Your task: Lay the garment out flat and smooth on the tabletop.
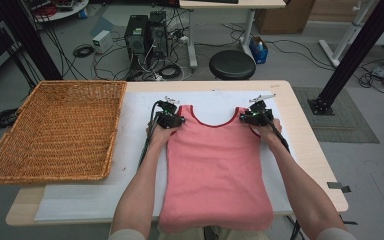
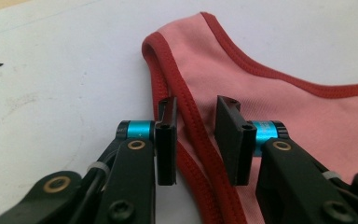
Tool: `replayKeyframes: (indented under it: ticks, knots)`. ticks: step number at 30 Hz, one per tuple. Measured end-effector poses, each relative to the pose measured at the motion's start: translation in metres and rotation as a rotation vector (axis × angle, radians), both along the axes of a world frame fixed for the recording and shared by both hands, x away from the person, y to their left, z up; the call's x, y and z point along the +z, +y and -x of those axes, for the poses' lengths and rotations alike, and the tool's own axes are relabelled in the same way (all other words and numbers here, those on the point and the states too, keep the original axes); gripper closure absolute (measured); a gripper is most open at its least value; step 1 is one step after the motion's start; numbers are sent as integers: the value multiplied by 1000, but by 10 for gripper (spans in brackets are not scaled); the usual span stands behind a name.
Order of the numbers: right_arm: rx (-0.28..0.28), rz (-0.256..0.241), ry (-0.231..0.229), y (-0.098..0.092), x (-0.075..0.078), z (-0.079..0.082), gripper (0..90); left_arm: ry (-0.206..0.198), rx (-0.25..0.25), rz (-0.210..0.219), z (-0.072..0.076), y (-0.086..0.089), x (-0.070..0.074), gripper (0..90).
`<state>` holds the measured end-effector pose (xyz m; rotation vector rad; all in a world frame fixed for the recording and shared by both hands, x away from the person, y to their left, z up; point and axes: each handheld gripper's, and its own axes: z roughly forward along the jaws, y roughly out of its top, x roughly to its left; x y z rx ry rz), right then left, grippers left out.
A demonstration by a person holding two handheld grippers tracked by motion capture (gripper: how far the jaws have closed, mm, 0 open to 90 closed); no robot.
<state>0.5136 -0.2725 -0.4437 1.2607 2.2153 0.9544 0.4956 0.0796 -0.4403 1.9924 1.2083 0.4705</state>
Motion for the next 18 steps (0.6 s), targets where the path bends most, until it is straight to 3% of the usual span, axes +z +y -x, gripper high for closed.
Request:
replayKeyframes:
  ticks: [3,4,5,8,9,12,18]
  knots:
    - [11,-12,40,-5,6,5,511,-3,-9,13,4,2,8,582]
    - [11,-12,40,-5,6,5,511,-3,-9,13,4,2,8,573]
    - [15,-31,86,-7,11,9,397,-11,-25,32,7,2,14,533]
    - [28,-29,136,-5,18,19,276,-26,-44,37,14,0,23,419]
    - [29,-15,135,-3,21,23,264,-27,-54,48,16,-1,26,404]
    - [45,2,90,1,30,38,213,-33,-66,27,22,-4,33,296]
    - [77,12,49,-1,39,57,211,-43,-103,18,34,-7,43,290]
